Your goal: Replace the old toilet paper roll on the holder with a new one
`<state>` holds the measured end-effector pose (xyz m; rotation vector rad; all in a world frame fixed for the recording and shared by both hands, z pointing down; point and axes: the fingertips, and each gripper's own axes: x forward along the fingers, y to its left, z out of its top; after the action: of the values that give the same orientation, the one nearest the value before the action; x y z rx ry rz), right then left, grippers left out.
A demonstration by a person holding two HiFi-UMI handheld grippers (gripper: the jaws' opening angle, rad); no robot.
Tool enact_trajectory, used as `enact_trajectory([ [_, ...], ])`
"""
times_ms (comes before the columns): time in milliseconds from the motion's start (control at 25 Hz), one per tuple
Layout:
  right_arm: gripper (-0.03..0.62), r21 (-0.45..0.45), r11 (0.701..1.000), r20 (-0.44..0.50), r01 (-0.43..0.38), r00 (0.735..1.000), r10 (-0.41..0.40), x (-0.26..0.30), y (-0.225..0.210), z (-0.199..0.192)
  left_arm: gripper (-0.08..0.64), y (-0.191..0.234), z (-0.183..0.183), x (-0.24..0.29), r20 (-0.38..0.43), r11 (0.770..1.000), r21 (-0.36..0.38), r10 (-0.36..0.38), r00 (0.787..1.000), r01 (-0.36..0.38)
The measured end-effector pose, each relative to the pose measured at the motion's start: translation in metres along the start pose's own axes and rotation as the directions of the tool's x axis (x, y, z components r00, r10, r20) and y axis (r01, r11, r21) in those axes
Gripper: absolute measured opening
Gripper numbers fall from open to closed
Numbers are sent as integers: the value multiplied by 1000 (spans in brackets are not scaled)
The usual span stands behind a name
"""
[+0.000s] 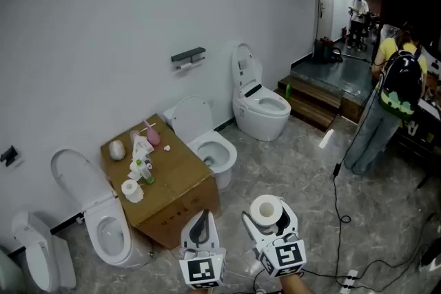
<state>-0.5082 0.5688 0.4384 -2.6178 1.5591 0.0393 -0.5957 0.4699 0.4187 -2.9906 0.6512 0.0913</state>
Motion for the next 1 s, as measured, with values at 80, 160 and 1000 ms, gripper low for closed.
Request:
enact_trajectory([
  [80,382,-3,1000,1,-1,1000,1,2,-4,1,15,-3,3,4,7,1000,-4,4,1000,-4],
  [160,382,-1,1000,2,0,1000,0,1,-11,2,15,-10,-2,8,19,1000,2,-13,1000,13],
  [1000,382,24,1000,-27,10,1000,-9,-48,-111,-3,15,-120,-13,34,-20,999,-18,-49,999,48],
])
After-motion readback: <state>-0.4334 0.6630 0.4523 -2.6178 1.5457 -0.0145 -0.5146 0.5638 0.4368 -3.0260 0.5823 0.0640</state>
